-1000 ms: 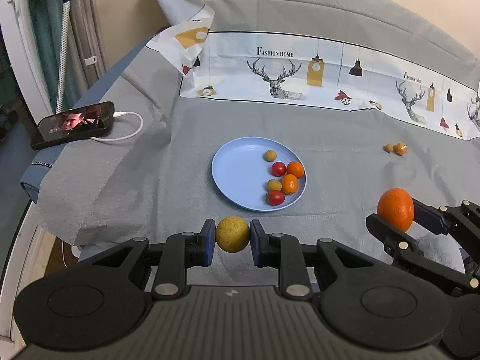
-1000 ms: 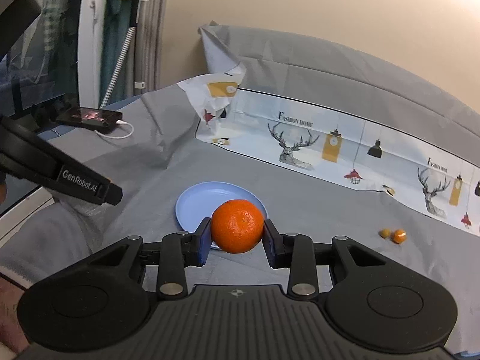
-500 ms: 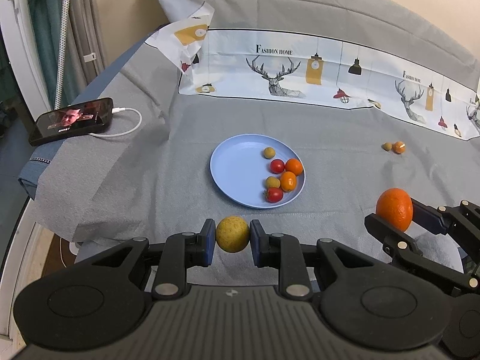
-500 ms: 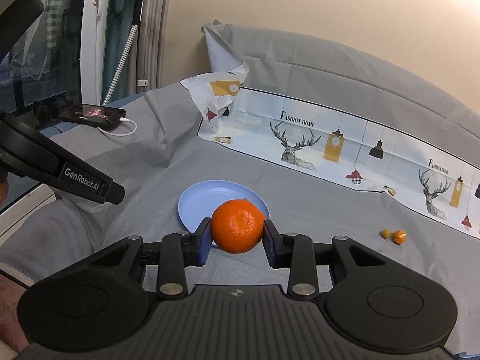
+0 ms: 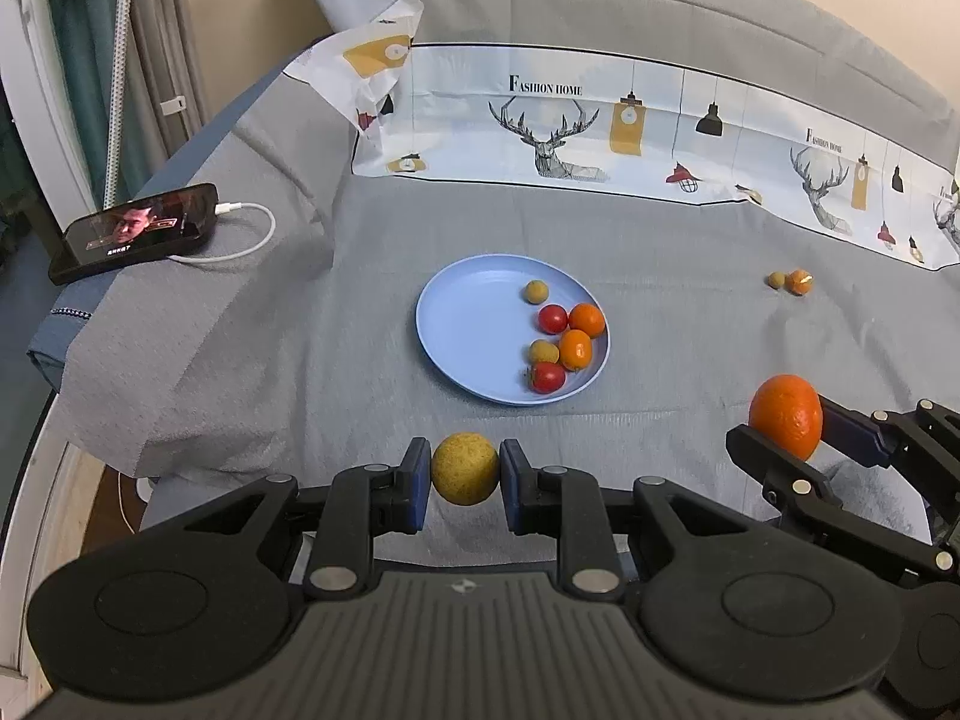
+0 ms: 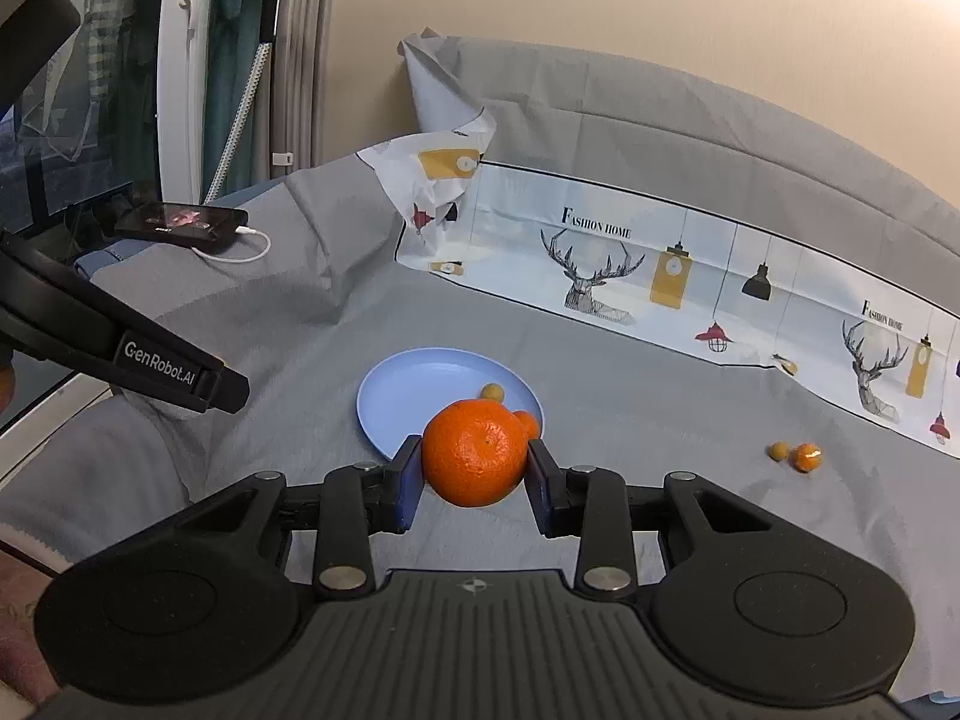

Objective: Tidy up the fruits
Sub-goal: 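Carry the tangerine with the right gripper while the left gripper carries the yellow fruit to the plate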

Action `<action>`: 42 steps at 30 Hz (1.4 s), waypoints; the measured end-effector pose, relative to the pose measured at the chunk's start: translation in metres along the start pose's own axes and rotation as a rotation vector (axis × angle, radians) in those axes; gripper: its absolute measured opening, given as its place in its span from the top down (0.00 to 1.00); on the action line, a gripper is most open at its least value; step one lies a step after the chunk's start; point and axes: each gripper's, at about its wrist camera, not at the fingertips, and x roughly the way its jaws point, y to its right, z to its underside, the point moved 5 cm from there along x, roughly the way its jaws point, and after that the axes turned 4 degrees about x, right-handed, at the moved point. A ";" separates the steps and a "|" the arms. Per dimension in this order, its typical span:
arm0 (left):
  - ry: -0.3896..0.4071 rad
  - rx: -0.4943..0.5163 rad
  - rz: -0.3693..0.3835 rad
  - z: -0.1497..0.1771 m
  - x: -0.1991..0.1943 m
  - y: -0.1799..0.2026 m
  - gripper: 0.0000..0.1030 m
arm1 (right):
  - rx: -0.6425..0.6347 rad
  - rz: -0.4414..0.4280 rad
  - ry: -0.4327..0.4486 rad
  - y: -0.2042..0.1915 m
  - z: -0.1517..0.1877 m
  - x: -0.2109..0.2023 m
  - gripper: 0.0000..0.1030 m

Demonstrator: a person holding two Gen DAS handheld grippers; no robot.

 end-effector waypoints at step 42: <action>-0.153 -0.078 0.005 -0.094 0.165 -0.022 0.74 | 0.055 -0.010 -0.179 0.032 -0.012 0.154 0.64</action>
